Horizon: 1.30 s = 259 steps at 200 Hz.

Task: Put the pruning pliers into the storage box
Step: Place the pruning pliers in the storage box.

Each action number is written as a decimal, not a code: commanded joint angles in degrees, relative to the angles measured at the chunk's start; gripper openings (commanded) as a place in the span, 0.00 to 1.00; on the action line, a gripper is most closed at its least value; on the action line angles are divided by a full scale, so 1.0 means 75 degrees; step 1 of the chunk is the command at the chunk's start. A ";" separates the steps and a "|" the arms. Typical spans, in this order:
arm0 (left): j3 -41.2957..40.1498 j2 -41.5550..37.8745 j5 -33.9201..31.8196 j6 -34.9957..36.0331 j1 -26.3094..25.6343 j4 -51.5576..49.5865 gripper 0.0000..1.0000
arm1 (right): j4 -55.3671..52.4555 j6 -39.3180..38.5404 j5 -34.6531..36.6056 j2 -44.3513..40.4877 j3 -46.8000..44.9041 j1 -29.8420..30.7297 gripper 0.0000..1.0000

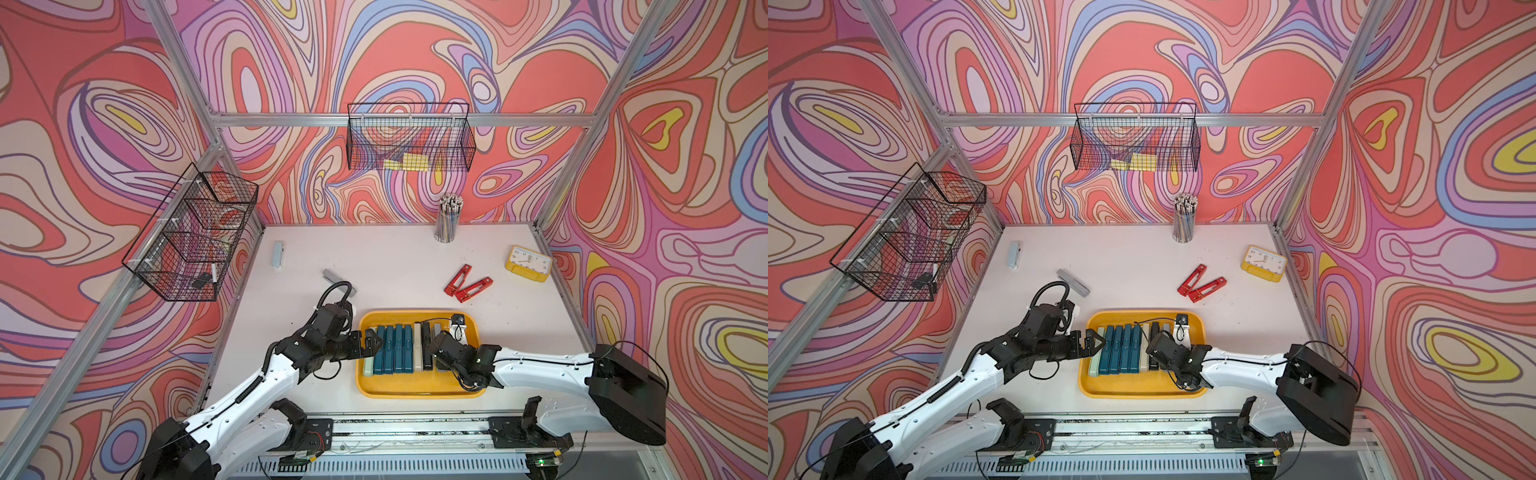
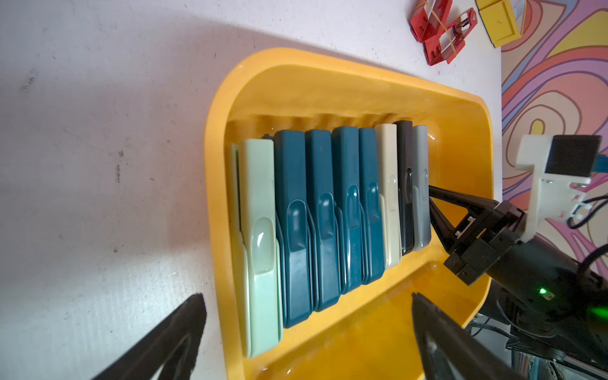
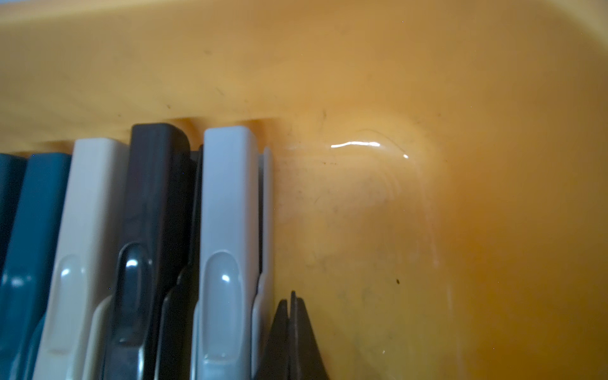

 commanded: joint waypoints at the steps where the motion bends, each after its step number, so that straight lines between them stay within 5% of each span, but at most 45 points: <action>1: -0.0161 0.0093 0.0208 -0.0235 -0.0051 0.0513 0.99 | 0.0125 -0.0086 -0.0026 0.0128 -0.0041 -0.0048 0.00; 259: -0.0137 0.0401 0.0488 -0.0420 -0.0051 0.0784 0.99 | 0.0393 -0.0414 -0.0220 0.0459 0.0314 -0.0067 0.00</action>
